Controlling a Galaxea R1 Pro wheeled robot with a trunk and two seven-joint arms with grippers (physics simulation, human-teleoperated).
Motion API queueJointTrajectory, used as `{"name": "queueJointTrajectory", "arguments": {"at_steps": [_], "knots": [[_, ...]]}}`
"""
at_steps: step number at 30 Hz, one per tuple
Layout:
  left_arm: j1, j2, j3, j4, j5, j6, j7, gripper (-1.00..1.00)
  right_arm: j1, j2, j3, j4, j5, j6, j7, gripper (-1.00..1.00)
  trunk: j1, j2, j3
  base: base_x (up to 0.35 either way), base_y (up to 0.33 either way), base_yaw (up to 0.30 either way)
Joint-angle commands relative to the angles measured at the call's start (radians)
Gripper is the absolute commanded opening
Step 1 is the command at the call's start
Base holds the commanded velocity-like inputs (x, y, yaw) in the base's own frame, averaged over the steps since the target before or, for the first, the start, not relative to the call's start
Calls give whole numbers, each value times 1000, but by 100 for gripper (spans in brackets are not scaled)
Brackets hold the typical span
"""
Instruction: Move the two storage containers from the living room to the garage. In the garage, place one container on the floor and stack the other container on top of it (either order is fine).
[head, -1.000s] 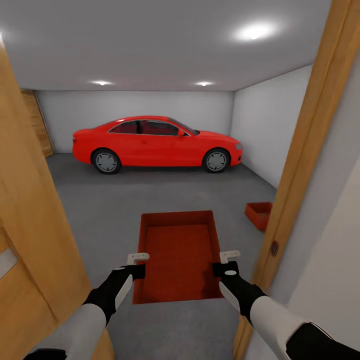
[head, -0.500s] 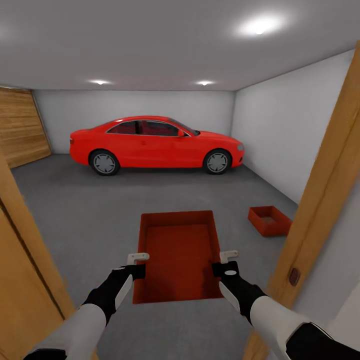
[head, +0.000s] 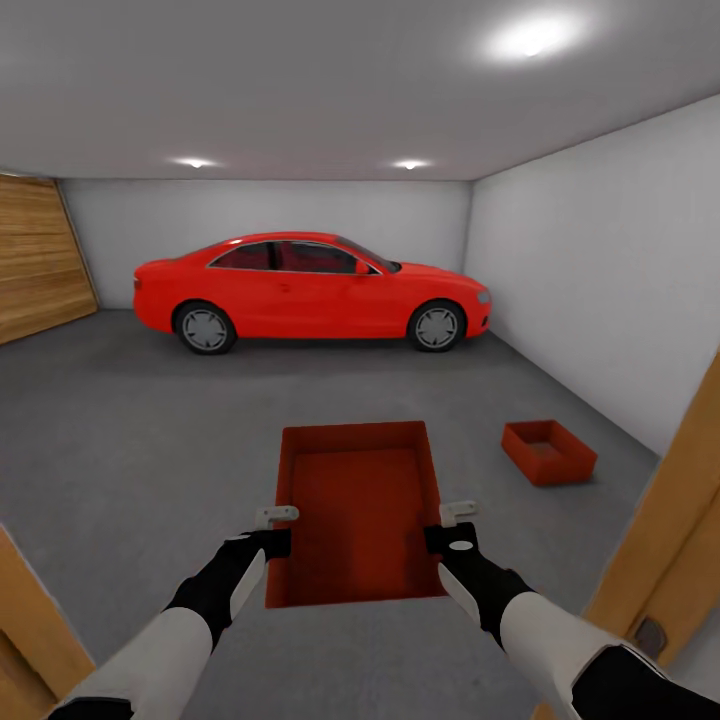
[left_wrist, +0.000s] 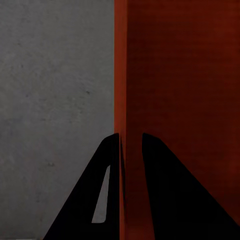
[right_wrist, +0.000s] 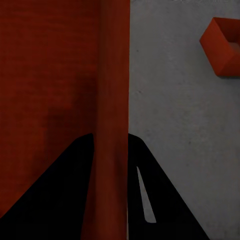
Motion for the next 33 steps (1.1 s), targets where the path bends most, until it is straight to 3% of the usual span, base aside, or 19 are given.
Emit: {"name": "queueJointTrajectory", "arguments": {"at_steps": [1,33], "knots": [[1,-1,-20,-1,4,5,11,-100,-1,0,7,-2,-1,7,-8,-100,1,-1,-1,321,0,0],[1,-1,-20,1,5,5,11,-100,-1,0,7,-2,-1,7,-9,-100,1,-1,-1,321,0,0]]}}
